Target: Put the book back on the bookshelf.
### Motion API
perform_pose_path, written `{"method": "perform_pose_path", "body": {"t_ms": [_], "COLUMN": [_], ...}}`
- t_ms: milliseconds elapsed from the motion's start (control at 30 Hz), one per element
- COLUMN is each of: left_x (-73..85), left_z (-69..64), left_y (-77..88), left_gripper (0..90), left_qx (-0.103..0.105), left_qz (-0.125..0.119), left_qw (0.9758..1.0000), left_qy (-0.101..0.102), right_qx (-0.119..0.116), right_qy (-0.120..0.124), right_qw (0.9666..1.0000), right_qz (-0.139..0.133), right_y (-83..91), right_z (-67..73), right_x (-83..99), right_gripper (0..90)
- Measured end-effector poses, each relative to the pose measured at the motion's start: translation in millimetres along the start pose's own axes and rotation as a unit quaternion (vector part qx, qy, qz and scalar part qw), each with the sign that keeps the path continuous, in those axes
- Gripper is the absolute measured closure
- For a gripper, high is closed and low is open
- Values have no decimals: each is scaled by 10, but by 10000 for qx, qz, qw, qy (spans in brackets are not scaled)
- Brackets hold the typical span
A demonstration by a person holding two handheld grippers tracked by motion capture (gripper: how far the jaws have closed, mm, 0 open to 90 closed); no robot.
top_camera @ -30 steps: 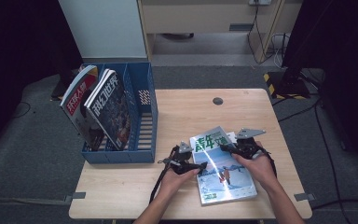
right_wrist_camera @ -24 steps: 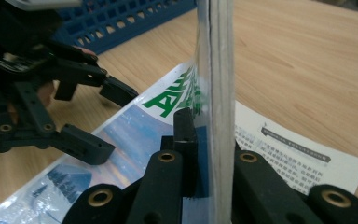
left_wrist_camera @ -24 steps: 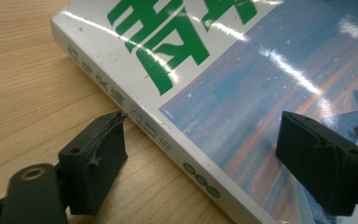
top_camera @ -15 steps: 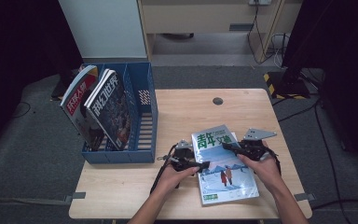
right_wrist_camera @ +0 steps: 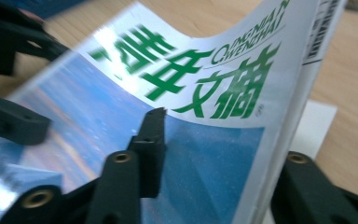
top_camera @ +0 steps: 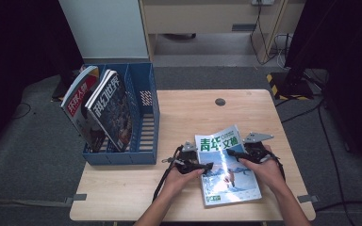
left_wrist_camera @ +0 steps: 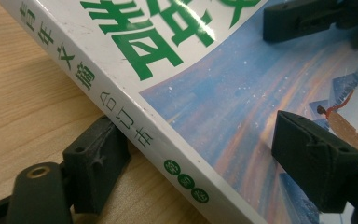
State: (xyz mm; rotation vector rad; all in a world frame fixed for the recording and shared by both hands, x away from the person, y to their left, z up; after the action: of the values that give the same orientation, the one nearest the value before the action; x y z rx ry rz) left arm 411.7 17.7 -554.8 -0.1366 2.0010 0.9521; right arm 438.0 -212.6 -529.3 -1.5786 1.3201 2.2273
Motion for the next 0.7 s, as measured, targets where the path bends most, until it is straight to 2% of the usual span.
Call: {"method": "perform_pose_path", "body": {"t_ms": [100,167,200,233,333,467,600,700], "left_x": [0,0,0,0,0,-1,-6,-22], "left_z": [-20,-24,-24,-22,-23,-19,-1,25], "left_y": [-10,-11,-11,-11,-11,-10,-8,-6], "left_gripper": [177,177,177,178,178,179,182,189], "left_qx": [-90,-110,-110,-103,-107,-97,-29,35], "left_qz": [18,9,9,5,4,0,-32,-11], "left_qw": [9999,9999,9999,9999,9999,9999,10000,9999], "left_qy": [-71,-52,-52,-46,-44,-38,57,125], "right_qx": [387,572,572,752,690,536,356,109], "right_qy": [-63,-212,-212,-313,-370,-577,-880,-1116], "right_qw": [9987,9974,9974,9959,9961,9961,9948,9930], "right_qz": [312,375,375,394,415,403,374,380], "right_y": [-49,-49,-49,-25,13,21,9,3], "right_z": [-43,-89,-89,-145,-174,-192,-219,-218], "right_x": [50,77,77,109,141,178,215,247], "right_gripper": [377,277,277,222,228,218,195,202]}}
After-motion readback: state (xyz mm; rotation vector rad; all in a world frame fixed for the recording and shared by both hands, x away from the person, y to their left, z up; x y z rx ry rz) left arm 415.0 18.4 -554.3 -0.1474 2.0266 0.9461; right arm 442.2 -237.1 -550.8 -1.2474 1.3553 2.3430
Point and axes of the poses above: each handheld gripper's, and its own axes: y roughly backward along the jaws, x roughly out of its underside, z roughly to its left, the point moved 3 cm from there along -y, roughly forward along the jaws, and after that the axes turned 1 degree about -z, right-handed, at the moved point
